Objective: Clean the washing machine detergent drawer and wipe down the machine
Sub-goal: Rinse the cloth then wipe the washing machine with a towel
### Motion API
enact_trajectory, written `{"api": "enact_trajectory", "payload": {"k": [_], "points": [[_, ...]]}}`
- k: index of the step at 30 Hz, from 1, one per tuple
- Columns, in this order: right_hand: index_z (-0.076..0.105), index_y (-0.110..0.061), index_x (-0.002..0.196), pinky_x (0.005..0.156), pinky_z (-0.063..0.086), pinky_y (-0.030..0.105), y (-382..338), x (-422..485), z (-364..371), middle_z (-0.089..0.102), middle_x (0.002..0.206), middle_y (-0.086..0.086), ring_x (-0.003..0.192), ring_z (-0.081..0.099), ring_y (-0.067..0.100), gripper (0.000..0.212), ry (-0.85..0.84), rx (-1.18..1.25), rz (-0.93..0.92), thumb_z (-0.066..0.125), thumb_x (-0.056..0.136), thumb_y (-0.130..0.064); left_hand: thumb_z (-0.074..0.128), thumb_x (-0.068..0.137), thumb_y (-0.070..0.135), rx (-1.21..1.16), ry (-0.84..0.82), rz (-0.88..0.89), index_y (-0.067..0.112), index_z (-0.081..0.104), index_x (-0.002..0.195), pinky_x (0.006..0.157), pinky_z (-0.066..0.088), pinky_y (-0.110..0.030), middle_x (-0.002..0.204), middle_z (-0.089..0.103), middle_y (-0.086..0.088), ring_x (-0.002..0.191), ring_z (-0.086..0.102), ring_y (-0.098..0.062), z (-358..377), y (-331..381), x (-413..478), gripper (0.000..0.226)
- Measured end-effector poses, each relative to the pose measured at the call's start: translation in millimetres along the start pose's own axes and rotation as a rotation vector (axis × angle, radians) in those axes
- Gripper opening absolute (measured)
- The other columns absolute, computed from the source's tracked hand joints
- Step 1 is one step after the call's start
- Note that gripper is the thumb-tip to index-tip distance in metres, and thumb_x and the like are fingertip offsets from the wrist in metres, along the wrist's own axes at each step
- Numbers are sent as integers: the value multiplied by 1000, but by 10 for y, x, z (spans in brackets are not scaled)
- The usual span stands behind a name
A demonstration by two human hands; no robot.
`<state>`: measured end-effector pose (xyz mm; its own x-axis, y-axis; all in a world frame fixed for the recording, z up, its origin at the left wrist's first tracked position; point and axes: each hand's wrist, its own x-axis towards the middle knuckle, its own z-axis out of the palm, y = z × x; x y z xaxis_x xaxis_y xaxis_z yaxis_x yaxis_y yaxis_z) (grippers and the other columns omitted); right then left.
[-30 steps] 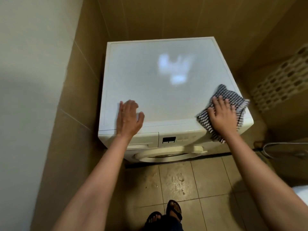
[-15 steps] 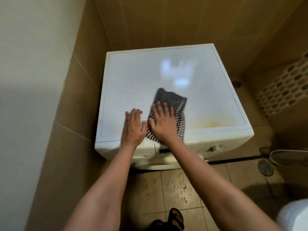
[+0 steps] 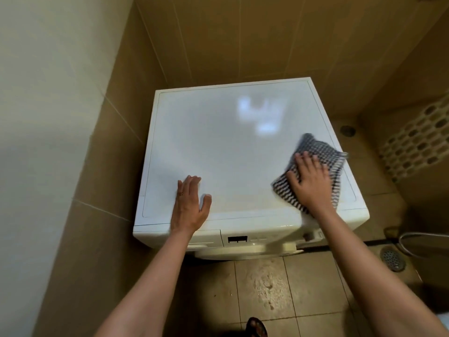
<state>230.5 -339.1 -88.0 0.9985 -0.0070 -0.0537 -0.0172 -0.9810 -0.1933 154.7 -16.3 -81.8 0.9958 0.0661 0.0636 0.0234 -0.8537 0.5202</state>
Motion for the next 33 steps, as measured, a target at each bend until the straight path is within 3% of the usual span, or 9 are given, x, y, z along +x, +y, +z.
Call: {"api": "enact_trajectory", "payload": {"k": [4, 7, 14, 16, 20, 22, 25, 29, 33], "points": [[17, -16, 153, 119, 1, 48, 59, 431, -48, 11, 160, 8, 147, 6, 29, 74, 42, 32, 316, 13, 91, -56, 28, 92, 49, 20, 30, 37, 6, 40, 141, 120, 15, -41, 150, 37, -12, 145, 19, -24, 31, -9, 25, 66], [12, -12, 153, 118, -1, 51, -369, 689, -4, 6, 160, 11, 147, 1, 33, 69, -4, 38, 337, 18, 96, -52, 29, 93, 48, 17, 44, 54, 6, 39, 142, 120, 16, -44, 150, 38, -11, 145, 19, -20, 44, -19, 53, 65], [16, -22, 153, 117, -7, 45, -1835, 319, 270, 11, 160, 2, 148, 2, 25, 70, -144, 17, -356, 11, 90, -53, 35, 95, 46, 51, 63, 60, 5, 32, 144, 122, 13, -41, 150, 35, -11, 145, 23, -21, 84, -138, 77, 64], [13, -25, 153, 117, -9, 44, -1905, 62, 321, 9, 160, 0, 148, 0, 23, 69, -176, -5, -515, 6, 91, -54, 37, 93, 49, 54, 62, 34, 7, 28, 146, 121, 11, -39, 152, 30, -11, 146, 21, -22, 78, -135, 72, 68], [15, -33, 151, 118, -3, 40, -1428, -261, 331, 11, 159, -5, 148, 2, 16, 58, -183, 17, -718, 20, 97, -54, 39, 90, 54, 54, 70, 33, 7, 29, 146, 121, 14, -41, 152, 30, -10, 146, 19, -21, 72, -128, 64, 73], [13, -37, 151, 119, -4, 39, -1019, -316, 272, 4, 159, -8, 148, 0, 14, 59, -168, 28, -627, 23, 96, -57, 38, 89, 56, 37, 57, 25, 7, 31, 145, 120, 18, -46, 153, 31, -11, 147, 9, -13, 65, -110, 71, 75], [11, -34, 152, 119, -7, 37, -372, -202, 112, -2, 160, -5, 148, -2, 17, 66, -87, 30, -261, 19, 93, -62, 36, 89, 60, 7, 45, 11, 7, 31, 146, 118, 18, -46, 155, 28, -9, 141, -11, 3, 74, -85, 34, 77], [18, -21, 153, 118, -1, 43, 99, 379, -117, 9, 160, 9, 148, 6, 26, 79, 9, 12, 205, 9, 87, -65, 36, 92, 55, -70, 163, -79, 7, 39, 139, 118, 17, -37, 146, 40, -12, 143, 26, -22, 19, -115, 238, 68], [19, -18, 153, 118, 1, 50, -88, 1108, -108, 12, 160, 10, 147, 7, 30, 82, 12, 23, 300, 8, 85, -63, 40, 94, 46, -52, 290, -109, 2, 46, 133, 119, 13, -35, 138, 47, -15, 136, 37, -30, -111, -247, 849, 59]]}}
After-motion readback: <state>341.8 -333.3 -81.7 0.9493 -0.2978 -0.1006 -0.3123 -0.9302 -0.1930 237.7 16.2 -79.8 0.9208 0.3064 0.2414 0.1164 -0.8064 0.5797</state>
